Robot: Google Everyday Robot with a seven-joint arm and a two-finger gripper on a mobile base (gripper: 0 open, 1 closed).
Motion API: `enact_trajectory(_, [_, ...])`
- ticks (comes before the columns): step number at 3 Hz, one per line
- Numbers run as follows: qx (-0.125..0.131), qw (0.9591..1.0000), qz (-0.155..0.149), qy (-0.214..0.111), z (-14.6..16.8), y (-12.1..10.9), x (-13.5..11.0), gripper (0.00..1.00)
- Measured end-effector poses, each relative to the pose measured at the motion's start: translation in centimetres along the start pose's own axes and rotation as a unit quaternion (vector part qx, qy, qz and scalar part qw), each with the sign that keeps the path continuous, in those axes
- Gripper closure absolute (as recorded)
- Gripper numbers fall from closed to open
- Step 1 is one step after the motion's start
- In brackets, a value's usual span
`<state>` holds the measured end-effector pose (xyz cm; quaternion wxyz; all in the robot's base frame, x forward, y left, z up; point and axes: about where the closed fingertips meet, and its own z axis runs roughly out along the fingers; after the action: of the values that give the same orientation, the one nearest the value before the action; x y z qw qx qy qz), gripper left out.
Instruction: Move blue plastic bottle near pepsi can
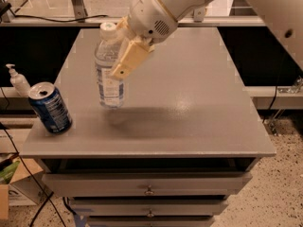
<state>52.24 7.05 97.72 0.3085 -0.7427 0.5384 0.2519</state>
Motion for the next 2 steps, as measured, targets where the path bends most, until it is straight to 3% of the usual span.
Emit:
enact_trajectory(1, [-0.036,0.9993,-0.008,0.01,3.9,-0.9,-0.5,0.82])
enact_trajectory(2, [-0.056,0.9979,-0.01,0.031,6.2,-1.2,-0.3,0.59])
